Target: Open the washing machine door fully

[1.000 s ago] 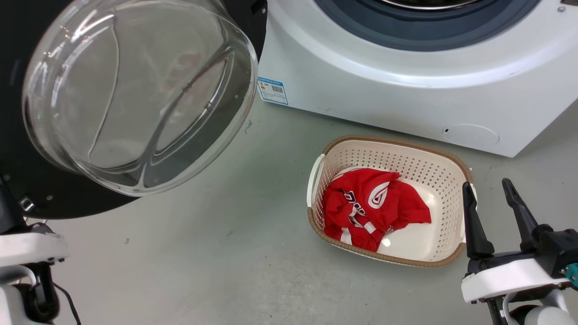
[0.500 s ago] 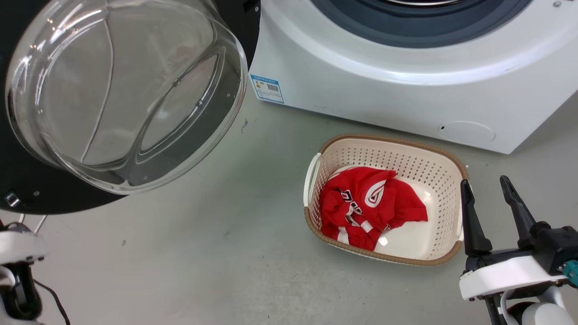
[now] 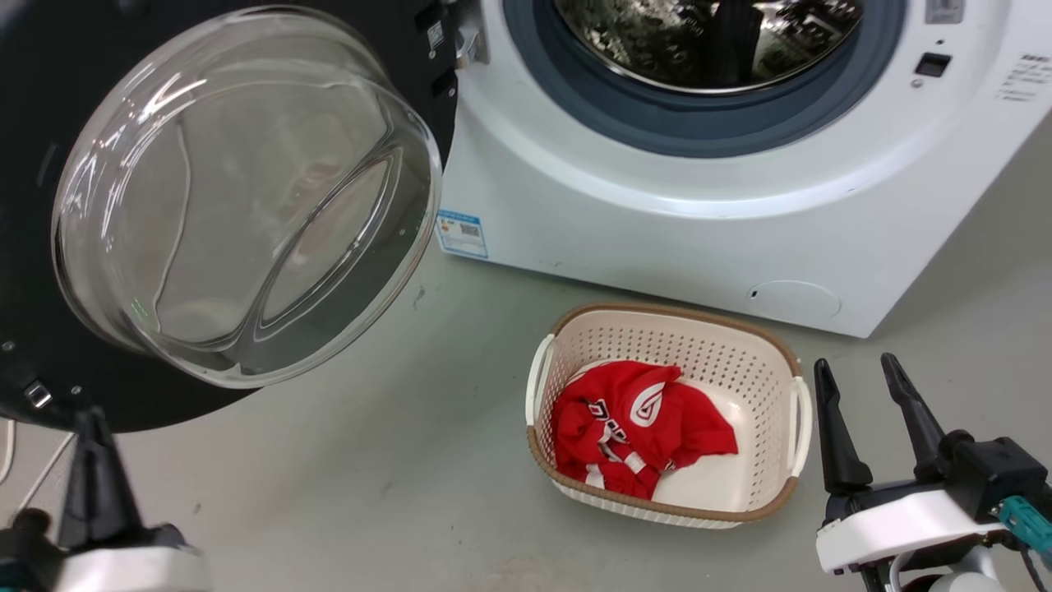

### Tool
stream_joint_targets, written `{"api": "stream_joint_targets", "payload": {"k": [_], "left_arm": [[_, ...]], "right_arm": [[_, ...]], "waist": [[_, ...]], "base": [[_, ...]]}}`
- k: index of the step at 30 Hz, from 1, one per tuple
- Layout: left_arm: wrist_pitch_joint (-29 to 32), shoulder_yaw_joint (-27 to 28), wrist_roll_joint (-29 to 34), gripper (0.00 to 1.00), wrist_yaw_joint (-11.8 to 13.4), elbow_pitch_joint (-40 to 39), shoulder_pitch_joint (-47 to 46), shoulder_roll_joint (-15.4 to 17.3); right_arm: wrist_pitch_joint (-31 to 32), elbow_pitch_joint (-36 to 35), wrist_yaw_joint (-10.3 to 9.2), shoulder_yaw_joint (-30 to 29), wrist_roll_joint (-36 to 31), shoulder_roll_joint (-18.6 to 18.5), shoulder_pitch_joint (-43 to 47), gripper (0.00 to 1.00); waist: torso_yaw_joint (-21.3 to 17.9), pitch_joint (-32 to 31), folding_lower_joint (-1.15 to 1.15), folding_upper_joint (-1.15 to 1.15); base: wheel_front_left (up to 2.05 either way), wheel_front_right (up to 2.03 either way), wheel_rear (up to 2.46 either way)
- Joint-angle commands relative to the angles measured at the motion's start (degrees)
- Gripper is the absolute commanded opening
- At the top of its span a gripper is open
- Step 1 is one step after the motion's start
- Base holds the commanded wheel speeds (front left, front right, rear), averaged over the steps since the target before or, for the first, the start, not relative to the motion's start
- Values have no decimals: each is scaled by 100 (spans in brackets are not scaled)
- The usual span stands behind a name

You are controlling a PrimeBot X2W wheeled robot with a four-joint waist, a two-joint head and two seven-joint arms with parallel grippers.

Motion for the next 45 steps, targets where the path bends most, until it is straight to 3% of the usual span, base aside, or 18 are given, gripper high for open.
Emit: {"api": "stream_joint_targets", "payload": {"k": [1,4,9,17,30,45], "left_arm": [[-14,-80,-16,100,2,-39,114,-9],[-14,-585,-99,100,20,-240,354,-21],[-14,-1430,-103,100,294,-502,651,-17],[-14,-2086,96,100,405,-641,388,-20],[-14,-1887,405,100,269,-641,229,6],[-14,-1875,437,100,201,-443,384,-9]], "right_arm": [[-38,27,-4,20,22,11,77,100],[-55,53,-4,55,53,11,98,100],[-85,64,-4,104,62,11,168,100],[-108,-112,-4,164,-29,11,162,100],[-19,-434,-4,125,-336,12,250,100],[11,-375,-4,59,-237,11,431,100]], "waist": [[-106,-115,0,0],[-214,-216,0,0],[-434,-369,0,0],[-886,-431,0,0],[-1525,-560,0,0],[-1618,-728,0,0]], "base": [[0,0,0],[0,0,0],[0,0,0],[0,0,0],[0,0,0],[0,0,0]]}}
